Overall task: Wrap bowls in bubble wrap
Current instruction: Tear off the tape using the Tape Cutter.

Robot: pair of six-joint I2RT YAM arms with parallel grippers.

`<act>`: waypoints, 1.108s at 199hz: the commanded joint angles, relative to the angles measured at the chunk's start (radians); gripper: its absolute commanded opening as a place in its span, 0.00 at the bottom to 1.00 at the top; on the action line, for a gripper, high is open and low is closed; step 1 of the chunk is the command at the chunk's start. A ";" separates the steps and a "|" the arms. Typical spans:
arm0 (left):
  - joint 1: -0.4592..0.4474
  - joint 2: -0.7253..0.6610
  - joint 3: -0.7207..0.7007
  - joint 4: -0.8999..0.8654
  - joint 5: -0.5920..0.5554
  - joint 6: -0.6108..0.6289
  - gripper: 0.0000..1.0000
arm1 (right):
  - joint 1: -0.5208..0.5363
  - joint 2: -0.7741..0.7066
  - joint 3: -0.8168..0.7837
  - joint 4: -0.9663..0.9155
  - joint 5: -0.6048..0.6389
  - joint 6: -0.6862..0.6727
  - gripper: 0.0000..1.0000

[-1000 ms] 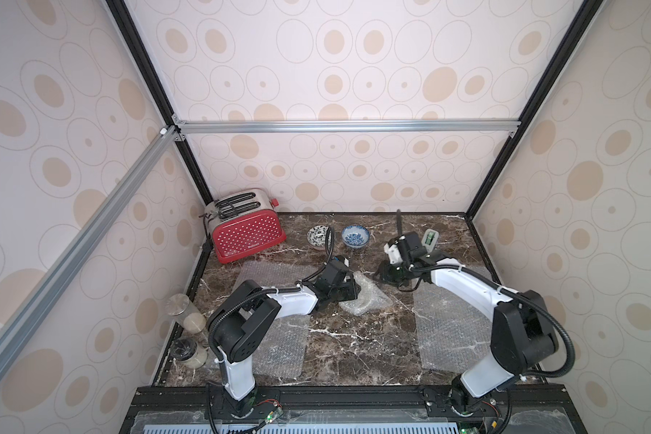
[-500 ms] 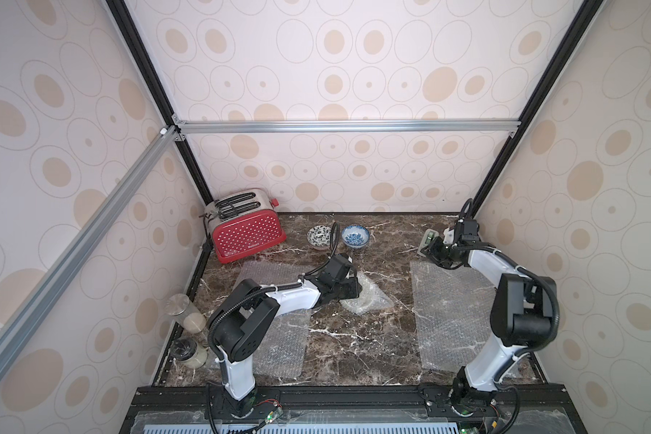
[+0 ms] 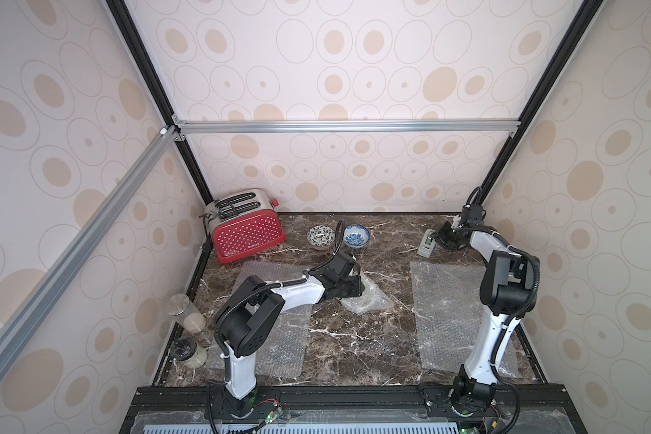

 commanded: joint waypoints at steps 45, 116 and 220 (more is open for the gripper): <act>-0.002 0.016 0.044 -0.053 -0.001 0.036 0.27 | 0.003 0.019 -0.059 -0.022 -0.032 -0.017 0.28; -0.002 0.014 0.044 -0.053 0.001 0.035 0.27 | 0.004 0.065 -0.012 -0.019 -0.102 -0.030 0.26; -0.002 0.009 0.033 -0.053 -0.006 0.035 0.27 | 0.005 0.057 -0.033 0.016 -0.154 -0.004 0.07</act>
